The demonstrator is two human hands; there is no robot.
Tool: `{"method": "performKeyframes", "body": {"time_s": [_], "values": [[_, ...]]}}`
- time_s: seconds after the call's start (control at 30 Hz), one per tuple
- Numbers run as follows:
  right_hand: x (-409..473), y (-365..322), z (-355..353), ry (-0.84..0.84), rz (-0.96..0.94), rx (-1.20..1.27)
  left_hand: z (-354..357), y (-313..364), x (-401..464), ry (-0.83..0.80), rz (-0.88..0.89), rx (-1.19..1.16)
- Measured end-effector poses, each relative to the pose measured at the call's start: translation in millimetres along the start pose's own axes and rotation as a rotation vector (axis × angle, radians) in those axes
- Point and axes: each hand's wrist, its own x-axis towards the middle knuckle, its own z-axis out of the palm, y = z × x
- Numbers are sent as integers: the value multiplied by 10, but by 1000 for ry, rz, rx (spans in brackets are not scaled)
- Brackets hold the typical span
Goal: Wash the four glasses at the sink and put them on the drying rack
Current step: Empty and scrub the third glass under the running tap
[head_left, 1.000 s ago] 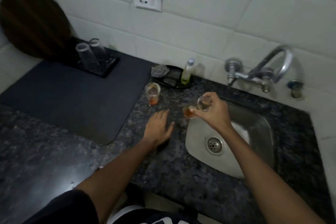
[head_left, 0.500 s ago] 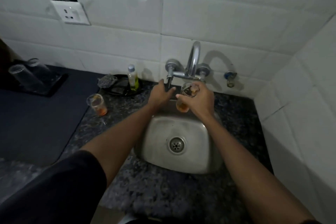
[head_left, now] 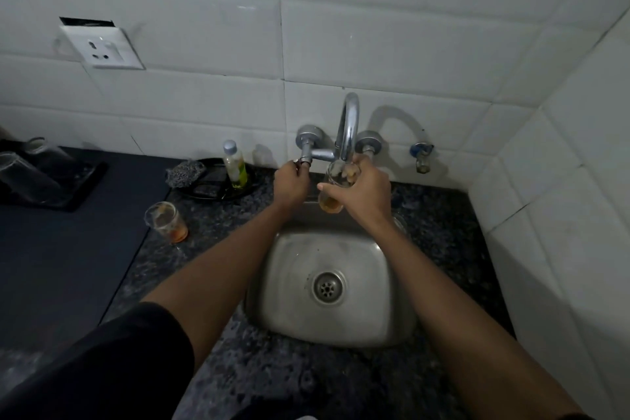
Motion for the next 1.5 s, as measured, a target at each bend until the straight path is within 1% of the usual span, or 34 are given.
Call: {"method": "performKeyframes", "body": {"time_s": [0.27,0.4,0.5,0.53,0.57,0.6,0.63,0.67,0.7,0.73,0.8,0.87,0.97,1.0,1.03,1.07,1.17,1.23,1.27,1.33,1.37,1.4,1.43,1.5], "values": [[-48,65,18,-28,-11,3,53,-73,11,24,-17,-102],[-83,70,11,-22,-26,10,70,-84,15,32,-37,-101],[-96,69,0,-28,-48,14,56,-58,1,23,-83,-143],[-98,66,-7,-31,-52,15,47,-38,-15,-3,-131,-206],[-102,65,-18,-33,-57,23,39,-5,-45,-90,-259,-307],[-114,55,-36,-37,-64,32,39,15,-82,-257,-460,-459],[-123,57,-49,-46,-75,42,20,24,-136,-470,-671,-613],[-131,69,-59,-64,-90,50,7,33,-207,-653,-824,-742],[-137,93,-64,-95,-110,61,1,41,-280,-776,-888,-844],[-146,121,-71,-135,-136,70,-6,58,-345,-860,-874,-930],[-160,168,-116,-215,-229,44,0,152,-472,-917,-771,-1041],[-160,199,-181,-232,-368,-69,34,230,-530,-871,-709,-1102],[-128,251,-252,-133,-694,-332,99,248,-443,-677,-692,-1186],[-127,273,-268,-128,-780,-387,116,245,-411,-615,-697,-1181],[-142,287,-271,-144,-805,-403,134,243,-384,-563,-691,-1170],[-162,300,-260,-193,-759,-381,132,251,-365,-531,-677,-1151],[-106,208,-221,-323,-533,-286,121,326,-360,-526,-614,-1160],[-9,130,-248,-399,-510,-279,122,332,-339,-563,-615,-1166],[32,101,-297,-456,-576,-328,96,339,-337,-577,-635,-1133],[124,90,-416,-502,-854,-494,32,346,-304,-628,-666,-1034],[150,114,-449,-505,-934,-555,-6,376,-310,-643,-671,-1000],[151,146,-442,-504,-937,-568,-21,402,-301,-623,-682,-994],[121,140,-404,-497,-878,-533,-9,418,-285,-597,-674,-1010],[36,76,-247,-456,-648,-367,12,446,-280,-500,-642,-1044]]}}
